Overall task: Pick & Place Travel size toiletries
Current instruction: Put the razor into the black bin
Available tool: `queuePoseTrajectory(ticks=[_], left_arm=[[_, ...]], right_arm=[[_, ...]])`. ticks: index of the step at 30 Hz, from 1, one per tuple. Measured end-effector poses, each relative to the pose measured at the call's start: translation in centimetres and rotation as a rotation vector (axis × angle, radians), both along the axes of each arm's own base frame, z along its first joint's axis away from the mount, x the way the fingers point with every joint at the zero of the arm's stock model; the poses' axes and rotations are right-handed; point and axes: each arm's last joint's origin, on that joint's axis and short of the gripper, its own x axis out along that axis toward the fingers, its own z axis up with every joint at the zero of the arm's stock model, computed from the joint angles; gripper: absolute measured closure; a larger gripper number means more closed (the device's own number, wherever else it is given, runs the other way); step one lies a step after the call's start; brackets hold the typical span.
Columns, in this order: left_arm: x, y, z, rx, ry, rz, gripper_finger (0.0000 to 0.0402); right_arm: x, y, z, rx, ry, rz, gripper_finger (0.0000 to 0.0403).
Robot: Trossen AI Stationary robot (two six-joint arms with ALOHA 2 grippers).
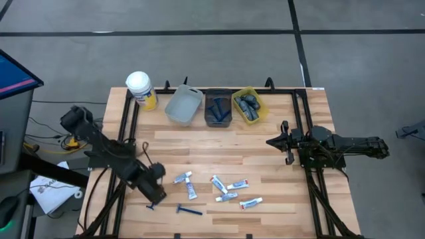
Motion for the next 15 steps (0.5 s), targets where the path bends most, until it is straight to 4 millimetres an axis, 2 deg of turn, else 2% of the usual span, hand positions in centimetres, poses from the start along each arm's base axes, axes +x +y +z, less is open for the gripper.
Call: queuePoseTrajectory(ticks=[6, 15], left_arm=[[1.8, -1.6, -3.4, 0.03, 0.059, 0.0, 0.0199], [2.6, -1.9, -7.1, 0.125, 0.183, 0.019, 0.0199]], right_arm=[[0.0, 0.0, 0.0, 0.0, 0.0, 0.0, 0.0403], [0.0, 0.0, 0.0, 0.0, 0.0, 0.0, 0.0403]])
